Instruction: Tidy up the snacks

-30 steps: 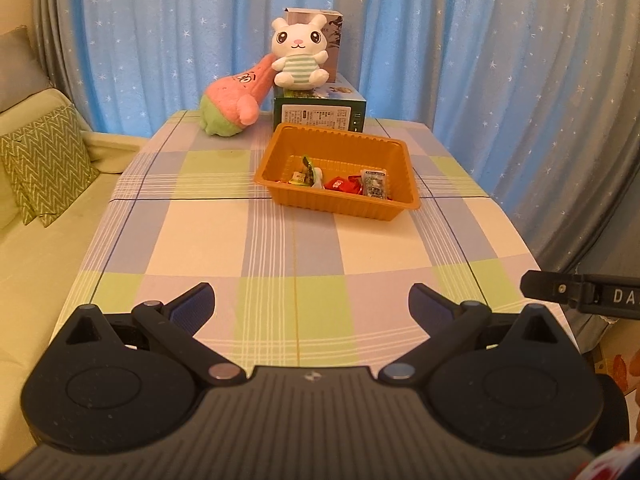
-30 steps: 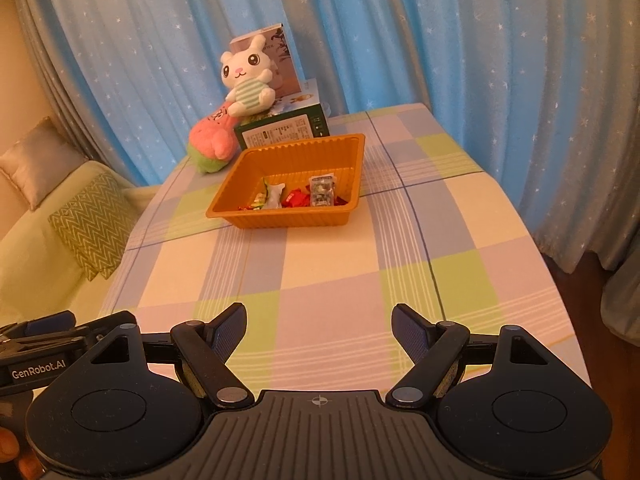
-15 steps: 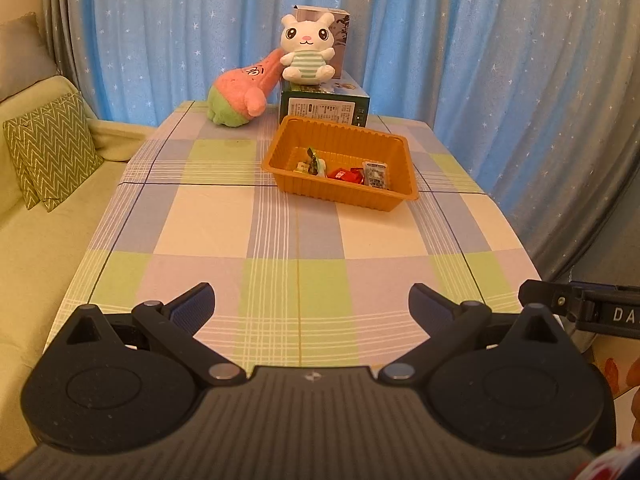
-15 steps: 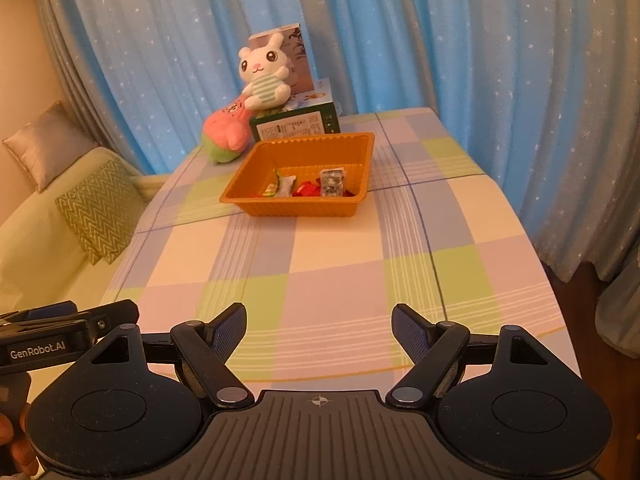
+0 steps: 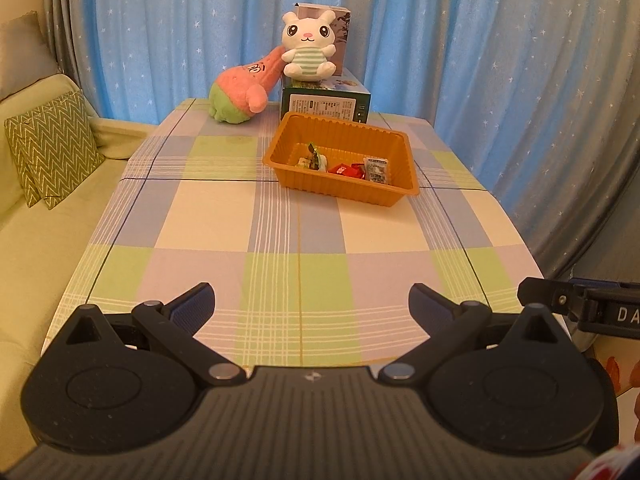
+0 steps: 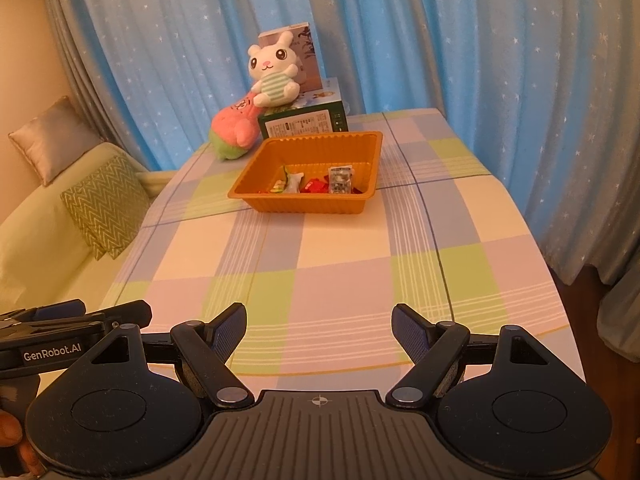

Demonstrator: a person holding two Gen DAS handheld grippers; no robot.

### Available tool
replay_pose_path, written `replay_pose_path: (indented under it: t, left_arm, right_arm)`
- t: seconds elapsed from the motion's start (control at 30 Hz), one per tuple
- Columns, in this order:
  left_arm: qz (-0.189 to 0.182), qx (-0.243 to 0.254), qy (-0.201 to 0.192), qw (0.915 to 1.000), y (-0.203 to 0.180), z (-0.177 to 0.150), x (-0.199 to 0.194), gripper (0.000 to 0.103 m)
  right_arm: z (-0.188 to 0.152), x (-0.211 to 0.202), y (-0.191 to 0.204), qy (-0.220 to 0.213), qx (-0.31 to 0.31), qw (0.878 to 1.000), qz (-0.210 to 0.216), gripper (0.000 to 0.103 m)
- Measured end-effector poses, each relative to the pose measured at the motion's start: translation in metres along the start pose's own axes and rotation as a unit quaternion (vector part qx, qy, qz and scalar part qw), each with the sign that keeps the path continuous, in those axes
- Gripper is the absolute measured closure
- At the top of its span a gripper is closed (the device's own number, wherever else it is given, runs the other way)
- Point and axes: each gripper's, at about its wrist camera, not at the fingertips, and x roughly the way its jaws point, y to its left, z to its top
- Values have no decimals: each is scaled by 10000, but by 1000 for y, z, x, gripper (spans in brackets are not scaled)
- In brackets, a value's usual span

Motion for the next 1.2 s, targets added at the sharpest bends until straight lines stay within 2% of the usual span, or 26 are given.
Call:
replay_pose_path:
  t: [1.2]
  left_arm:
    - [24, -12, 19, 10000, 3, -3, 2, 1]
  right_arm:
    - [-4, 4, -4, 23, 68, 10000, -10, 24]
